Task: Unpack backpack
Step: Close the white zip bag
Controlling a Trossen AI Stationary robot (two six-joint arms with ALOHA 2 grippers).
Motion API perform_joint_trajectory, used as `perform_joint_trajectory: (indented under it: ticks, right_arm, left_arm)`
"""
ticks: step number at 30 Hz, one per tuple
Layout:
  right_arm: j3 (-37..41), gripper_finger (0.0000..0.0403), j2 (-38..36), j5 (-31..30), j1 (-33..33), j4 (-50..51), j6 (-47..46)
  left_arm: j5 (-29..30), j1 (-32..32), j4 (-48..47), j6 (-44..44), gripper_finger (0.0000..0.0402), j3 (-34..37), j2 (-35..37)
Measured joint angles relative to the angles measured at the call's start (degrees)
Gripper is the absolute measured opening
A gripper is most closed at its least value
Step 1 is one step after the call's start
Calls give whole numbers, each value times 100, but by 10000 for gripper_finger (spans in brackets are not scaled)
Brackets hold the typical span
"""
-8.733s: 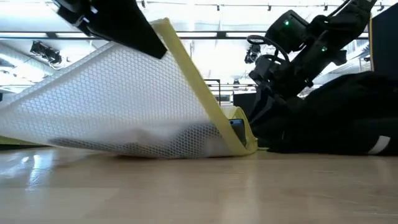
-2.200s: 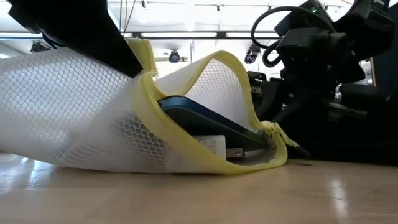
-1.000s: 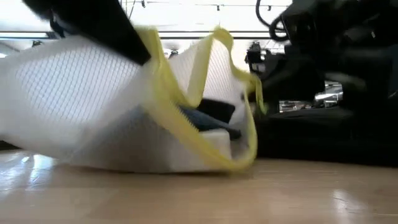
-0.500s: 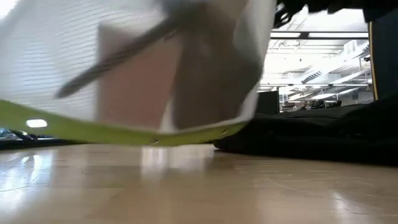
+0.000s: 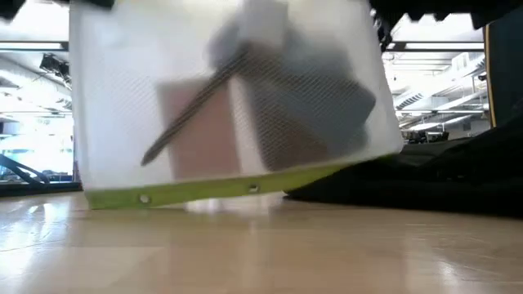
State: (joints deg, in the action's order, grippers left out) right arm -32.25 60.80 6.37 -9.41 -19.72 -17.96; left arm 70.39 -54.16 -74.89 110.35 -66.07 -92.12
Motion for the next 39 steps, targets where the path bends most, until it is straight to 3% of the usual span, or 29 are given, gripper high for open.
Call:
perform_joint_trajectory:
  ticks: [9,18,22,27,34,39]
  right_arm:
    - [-13,0,360,276,791,463,91]
    - [-7,0,1032,571,814,-184,336]
    - [-4,0,1031,654,815,-393,977]
    - [-4,0,1014,692,813,-496,1055]
    - [-2,0,1012,689,813,-533,1058]
    - [-2,0,1012,687,813,-551,1066]
  left_arm:
    - [-329,44,1566,-80,0,1744,1085]
    - [-176,231,1455,-840,11,1780,1123]
    - [-157,304,1457,-1552,53,1531,1123]
    - [-151,329,1238,-2465,138,987,1123]
    - [-22,461,536,-3008,245,196,1123]
    - [438,776,1499,-4610,273,-118,1123]
